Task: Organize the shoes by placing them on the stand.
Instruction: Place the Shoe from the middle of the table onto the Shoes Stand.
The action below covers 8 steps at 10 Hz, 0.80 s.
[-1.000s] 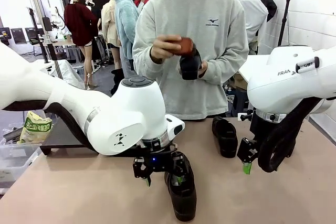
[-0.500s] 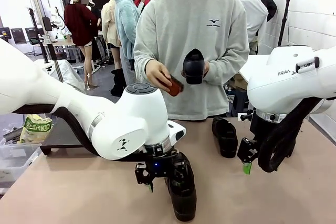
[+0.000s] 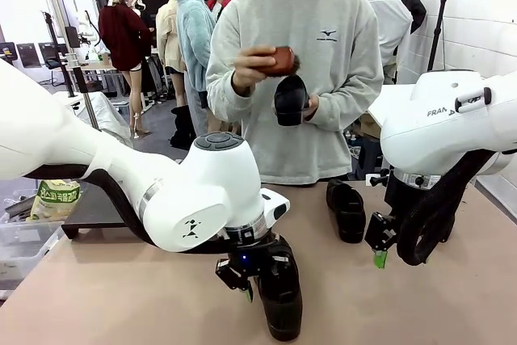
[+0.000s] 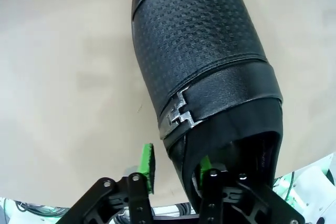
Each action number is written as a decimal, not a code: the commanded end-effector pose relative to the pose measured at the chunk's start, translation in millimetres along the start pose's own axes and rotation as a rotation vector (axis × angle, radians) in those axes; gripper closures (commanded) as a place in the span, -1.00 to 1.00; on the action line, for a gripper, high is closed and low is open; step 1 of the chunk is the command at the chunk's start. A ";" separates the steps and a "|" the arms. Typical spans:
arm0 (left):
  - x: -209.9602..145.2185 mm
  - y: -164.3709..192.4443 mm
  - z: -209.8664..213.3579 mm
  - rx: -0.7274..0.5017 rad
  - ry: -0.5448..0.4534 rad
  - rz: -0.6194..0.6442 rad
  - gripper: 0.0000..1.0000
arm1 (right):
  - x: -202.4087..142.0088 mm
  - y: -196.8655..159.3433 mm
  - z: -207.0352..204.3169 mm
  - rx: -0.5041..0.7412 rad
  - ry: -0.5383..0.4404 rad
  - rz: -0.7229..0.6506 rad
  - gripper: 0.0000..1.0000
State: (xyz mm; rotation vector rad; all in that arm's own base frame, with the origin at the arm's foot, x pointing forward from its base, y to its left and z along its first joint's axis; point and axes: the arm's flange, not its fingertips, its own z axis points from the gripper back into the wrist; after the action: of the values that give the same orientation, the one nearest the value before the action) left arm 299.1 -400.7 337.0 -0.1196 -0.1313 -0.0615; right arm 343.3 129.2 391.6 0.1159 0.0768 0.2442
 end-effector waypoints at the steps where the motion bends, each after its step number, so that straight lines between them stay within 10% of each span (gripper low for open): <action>1: -1.3 0.2 -1.0 -0.031 0.005 -0.004 1.00 | -0.4 -2.1 -0.9 -0.003 0.006 0.015 -1.00; 8: -19.1 11.5 41.8 -0.051 0.103 -0.063 1.00 | -0.4 -2.1 -0.9 -0.003 0.006 0.015 -1.00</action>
State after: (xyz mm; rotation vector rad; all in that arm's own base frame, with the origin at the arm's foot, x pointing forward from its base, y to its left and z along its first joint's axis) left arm 288.0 -403.0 345.3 -0.1642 -0.0586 -0.1125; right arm 343.3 129.2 391.5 0.1158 0.0769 0.2443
